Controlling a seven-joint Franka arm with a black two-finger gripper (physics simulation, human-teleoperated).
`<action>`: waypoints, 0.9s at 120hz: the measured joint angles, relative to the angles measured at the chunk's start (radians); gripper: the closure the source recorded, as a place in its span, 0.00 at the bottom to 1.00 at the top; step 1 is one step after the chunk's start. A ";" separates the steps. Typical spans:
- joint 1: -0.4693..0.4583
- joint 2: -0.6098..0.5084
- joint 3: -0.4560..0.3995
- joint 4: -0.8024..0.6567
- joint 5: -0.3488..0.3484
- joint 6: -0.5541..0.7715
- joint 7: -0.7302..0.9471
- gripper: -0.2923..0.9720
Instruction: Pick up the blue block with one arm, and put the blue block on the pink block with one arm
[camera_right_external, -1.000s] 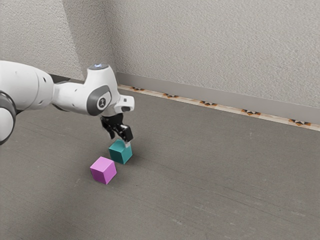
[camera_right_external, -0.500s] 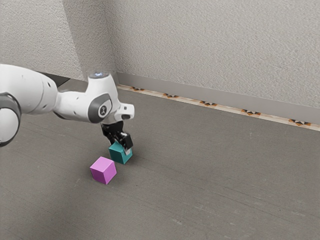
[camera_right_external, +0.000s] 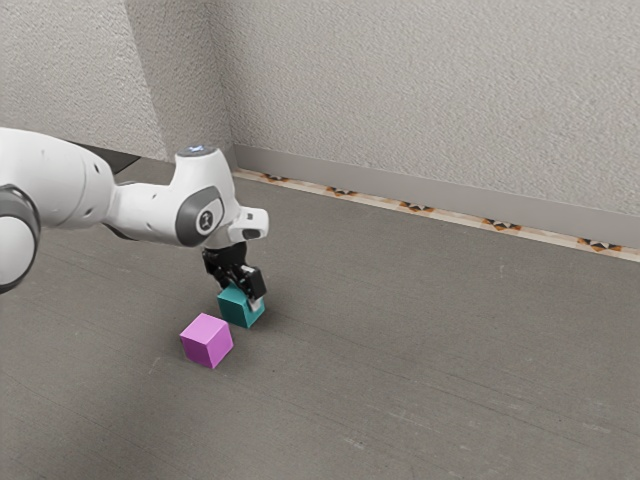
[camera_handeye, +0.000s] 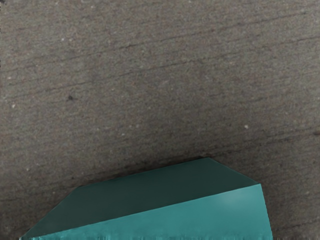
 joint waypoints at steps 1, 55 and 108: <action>0.000 0.000 0.000 0.000 -0.001 -0.001 -0.001 0.25; -0.001 0.007 0.000 0.001 -0.020 -0.024 -0.079 0.25; -0.001 0.005 0.003 0.002 -0.014 -0.025 -0.122 0.32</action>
